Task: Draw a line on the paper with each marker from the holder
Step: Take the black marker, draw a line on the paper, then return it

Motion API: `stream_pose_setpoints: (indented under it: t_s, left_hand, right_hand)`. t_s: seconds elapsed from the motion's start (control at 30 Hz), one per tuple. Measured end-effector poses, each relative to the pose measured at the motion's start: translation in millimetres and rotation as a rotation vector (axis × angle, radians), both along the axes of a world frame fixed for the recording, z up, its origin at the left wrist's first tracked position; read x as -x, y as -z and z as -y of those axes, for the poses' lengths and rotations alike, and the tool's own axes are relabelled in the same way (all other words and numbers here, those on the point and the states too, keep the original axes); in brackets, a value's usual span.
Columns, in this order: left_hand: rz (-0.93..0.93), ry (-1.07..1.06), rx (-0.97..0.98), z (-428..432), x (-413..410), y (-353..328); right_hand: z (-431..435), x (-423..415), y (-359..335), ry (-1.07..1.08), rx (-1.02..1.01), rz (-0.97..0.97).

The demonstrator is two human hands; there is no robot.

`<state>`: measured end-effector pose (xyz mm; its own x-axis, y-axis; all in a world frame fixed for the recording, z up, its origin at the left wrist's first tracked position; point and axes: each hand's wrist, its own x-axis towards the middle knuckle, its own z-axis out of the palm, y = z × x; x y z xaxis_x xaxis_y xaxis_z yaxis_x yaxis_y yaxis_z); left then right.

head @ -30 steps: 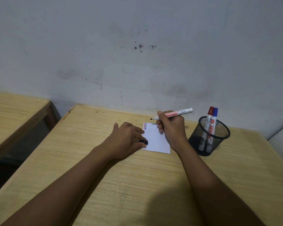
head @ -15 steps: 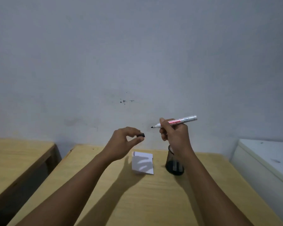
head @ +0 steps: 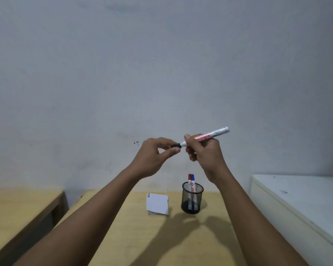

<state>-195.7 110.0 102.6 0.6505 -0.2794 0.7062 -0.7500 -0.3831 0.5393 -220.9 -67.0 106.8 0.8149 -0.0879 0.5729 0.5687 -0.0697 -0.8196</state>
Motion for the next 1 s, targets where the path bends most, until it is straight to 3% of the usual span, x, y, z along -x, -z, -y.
stream_pose_setpoints:
  t_s: [0.13, 0.27, 0.33, 0.5, 0.6, 0.67, 0.8, 1.0]
  left_hand:
    - [0.206, -0.103, -0.020, 7.8, 8.0, -6.4]
    - [0.487, -0.308, -0.203, 12.2, 13.8, -7.4]
    - [0.512, -0.337, -0.261, 14.1, 16.3, -10.4]
    - [0.305, -0.301, -0.149, 26.7, 17.8, -16.2]
    - [0.251, -0.264, -0.088, 34.6, 9.0, -6.1]
    - [0.154, -0.215, -0.035, 40.2, -2.0, 0.4]
    - [-0.003, -0.158, 0.040, 57.9, -27.6, 11.9]
    - [-0.156, -0.073, 0.164, 83.4, -62.7, 31.0]
  right_hand:
    - [0.6, 7.0, -2.1, -0.039, -0.067, -0.022]
    - [0.3, 10.6, -2.7, -0.143, -0.232, -0.118]
    - [1.6, 12.3, 1.9, -0.200, -0.355, -0.218]
    - [-0.1, 3.1, 22.2, 0.174, -0.425, -0.348]
    - [10.3, -3.3, 38.1, 0.318, -0.235, -0.214]
    - [21.9, -9.7, 44.3, 0.330, 0.019, -0.103]
    - [40.8, -26.6, 54.3, 0.232, 0.362, -0.096]
    - [56.0, -59.5, 68.9, 0.272, 0.356, -0.095]
